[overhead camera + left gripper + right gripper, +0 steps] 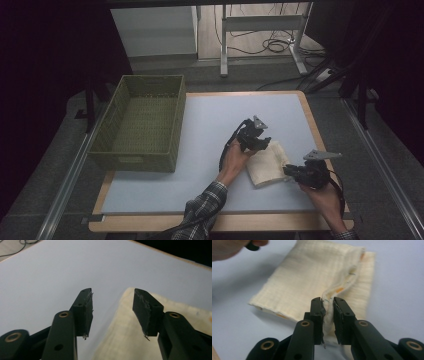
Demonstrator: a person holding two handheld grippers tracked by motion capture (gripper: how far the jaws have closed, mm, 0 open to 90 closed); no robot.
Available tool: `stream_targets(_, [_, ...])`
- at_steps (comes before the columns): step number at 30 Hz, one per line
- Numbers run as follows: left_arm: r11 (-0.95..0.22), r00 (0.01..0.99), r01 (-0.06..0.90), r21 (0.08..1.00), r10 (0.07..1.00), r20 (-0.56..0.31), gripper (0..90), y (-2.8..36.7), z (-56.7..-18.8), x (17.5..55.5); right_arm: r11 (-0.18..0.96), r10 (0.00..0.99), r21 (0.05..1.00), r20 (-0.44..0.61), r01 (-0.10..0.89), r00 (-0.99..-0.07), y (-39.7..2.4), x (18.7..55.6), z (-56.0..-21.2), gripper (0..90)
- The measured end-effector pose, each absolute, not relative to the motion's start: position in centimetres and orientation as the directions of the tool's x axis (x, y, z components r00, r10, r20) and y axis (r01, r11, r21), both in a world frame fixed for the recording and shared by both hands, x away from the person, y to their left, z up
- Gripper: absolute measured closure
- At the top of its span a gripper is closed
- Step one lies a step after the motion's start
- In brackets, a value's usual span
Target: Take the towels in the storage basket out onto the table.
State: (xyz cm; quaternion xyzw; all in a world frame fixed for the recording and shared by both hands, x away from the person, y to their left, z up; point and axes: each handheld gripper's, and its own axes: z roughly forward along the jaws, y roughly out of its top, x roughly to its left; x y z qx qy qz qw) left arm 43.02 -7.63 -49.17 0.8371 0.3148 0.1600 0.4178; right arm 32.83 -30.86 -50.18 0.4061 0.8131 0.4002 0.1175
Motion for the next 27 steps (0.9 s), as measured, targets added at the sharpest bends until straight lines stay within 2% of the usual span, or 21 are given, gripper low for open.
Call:
stream_targets(5, [-0.459, 0.74, 0.406, 0.79, 0.672, 0.01, 42.1, -6.2, -49.5, 42.8, 0.338, 0.781, 0.736, 0.127, 0.586, -0.611, -32.5, 32.4, -50.1, 77.0])
stream_targets(9, [-0.47, 0.731, 0.406, 0.784, 0.682, 0.031, 39.8, -4.7, -49.7, 42.2, 0.331, 0.789, 0.732, 0.133, 0.596, -0.6, -33.2, 32.2, -49.8, 71.1])
stream_targets(11, [-0.476, 0.724, 0.405, 0.781, 0.688, 0.044, 35.3, -4.0, -49.7, 41.9, 0.335, 0.794, 0.742, 0.109, 0.58, -0.598, -33.2, 32.5, -49.0, 67.9])
stream_targets(17, [-0.472, 0.716, 0.413, 0.779, 0.697, 0.043, 26.9, -2.7, -50.0, 41.4, 0.356, 0.786, 0.746, 0.086, 0.563, -0.612, -31.2, 34.8, -48.3, 63.0])
stream_targets(18, [-0.472, 0.713, 0.416, 0.778, 0.7, 0.043, 24.9, -2.4, -50.2, 41.3, 0.367, 0.78, 0.74, 0.086, 0.564, -0.621, -29.7, 36.4, -48.5, 59.8])
stream_targets(22, [-0.471, 0.714, 0.424, 0.774, 0.7, 0.035, 22.4, -1.9, -50.7, 41.1, 0.383, 0.786, 0.723, 0.072, 0.575, -0.614, -28.6, 38.0, -49.1, 58.7])
stream_targets(23, [-0.479, 0.713, 0.425, 0.768, 0.7, 0.042, 22.4, -1.7, -50.8, 41.0, 0.382, 0.788, 0.715, 0.079, 0.585, -0.611, -28.2, 38.5, -49.5, 61.6])
stream_targets(24, [-0.479, 0.713, 0.426, 0.767, 0.7, 0.041, 21.8, -1.6, -50.9, 40.9, 0.394, 0.798, 0.692, 0.069, 0.605, -0.598, -27.8, 39.3, -50.1, 84.7])
stream_targets(27, [-0.465, 0.705, 0.432, 0.773, 0.708, 0.032, 21.7, -1.1, -51.1, 40.8, 0.384, 0.793, 0.69, 0.093, 0.613, -0.602, -27.8, 39.4, -50.5, 88.3])
